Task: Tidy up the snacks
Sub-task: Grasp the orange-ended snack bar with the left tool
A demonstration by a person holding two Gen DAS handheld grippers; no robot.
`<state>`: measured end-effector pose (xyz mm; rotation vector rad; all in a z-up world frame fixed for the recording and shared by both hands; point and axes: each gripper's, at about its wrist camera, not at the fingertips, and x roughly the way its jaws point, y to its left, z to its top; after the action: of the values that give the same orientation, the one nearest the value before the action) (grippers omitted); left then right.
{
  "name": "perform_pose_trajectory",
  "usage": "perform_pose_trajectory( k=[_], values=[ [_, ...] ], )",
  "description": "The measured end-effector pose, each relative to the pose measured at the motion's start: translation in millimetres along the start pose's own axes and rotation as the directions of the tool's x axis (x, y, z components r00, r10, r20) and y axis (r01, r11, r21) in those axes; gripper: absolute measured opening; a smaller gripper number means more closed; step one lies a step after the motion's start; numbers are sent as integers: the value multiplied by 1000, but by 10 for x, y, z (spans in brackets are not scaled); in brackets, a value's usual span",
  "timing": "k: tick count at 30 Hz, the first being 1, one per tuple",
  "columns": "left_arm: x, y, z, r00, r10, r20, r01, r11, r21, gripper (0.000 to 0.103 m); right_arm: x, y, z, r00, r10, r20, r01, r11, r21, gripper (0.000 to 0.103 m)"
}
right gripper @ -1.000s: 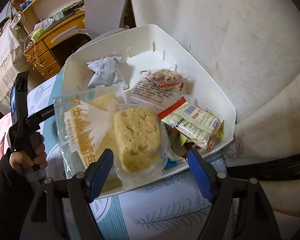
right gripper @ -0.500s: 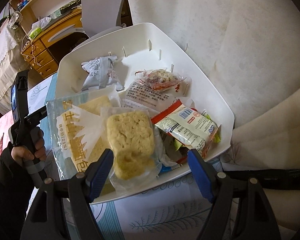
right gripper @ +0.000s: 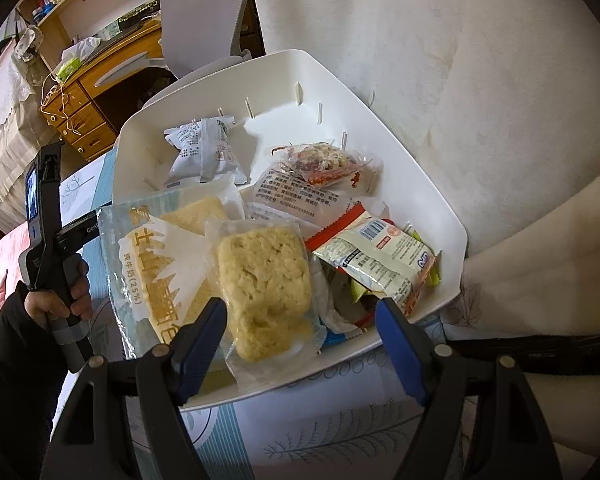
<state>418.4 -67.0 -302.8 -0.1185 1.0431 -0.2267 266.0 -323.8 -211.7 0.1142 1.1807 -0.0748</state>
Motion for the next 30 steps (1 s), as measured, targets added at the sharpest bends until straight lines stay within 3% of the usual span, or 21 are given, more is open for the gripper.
perform_pose_trajectory(
  k=[4,9,17,20,21,30],
  values=[
    [-93,60,-23,998,59,-10,-59,998,10,68,-23,19,4,1000,-5,6,5,1000,-1,77],
    [-141,181,-40,999,30,-30,-31,999,-32,63,-43,40,-5,1000,-4,9,4,1000,-1,77],
    [-59,1,3,997,42,-72,-39,998,44,63,-104,-5,-16,1000,-20,19,20,1000,7,77],
    [-22,-70,1,994,92,-62,-88,994,69,53,-128,-52,-30,999,-28,21,28,999,19,77],
    [-14,-56,12,993,107,-56,-103,992,68,40,-136,-71,-37,999,-31,22,31,999,22,77],
    [-146,-40,-60,990,136,-20,-135,990,36,37,-170,-200,-89,1000,-22,23,21,999,43,77]
  ],
)
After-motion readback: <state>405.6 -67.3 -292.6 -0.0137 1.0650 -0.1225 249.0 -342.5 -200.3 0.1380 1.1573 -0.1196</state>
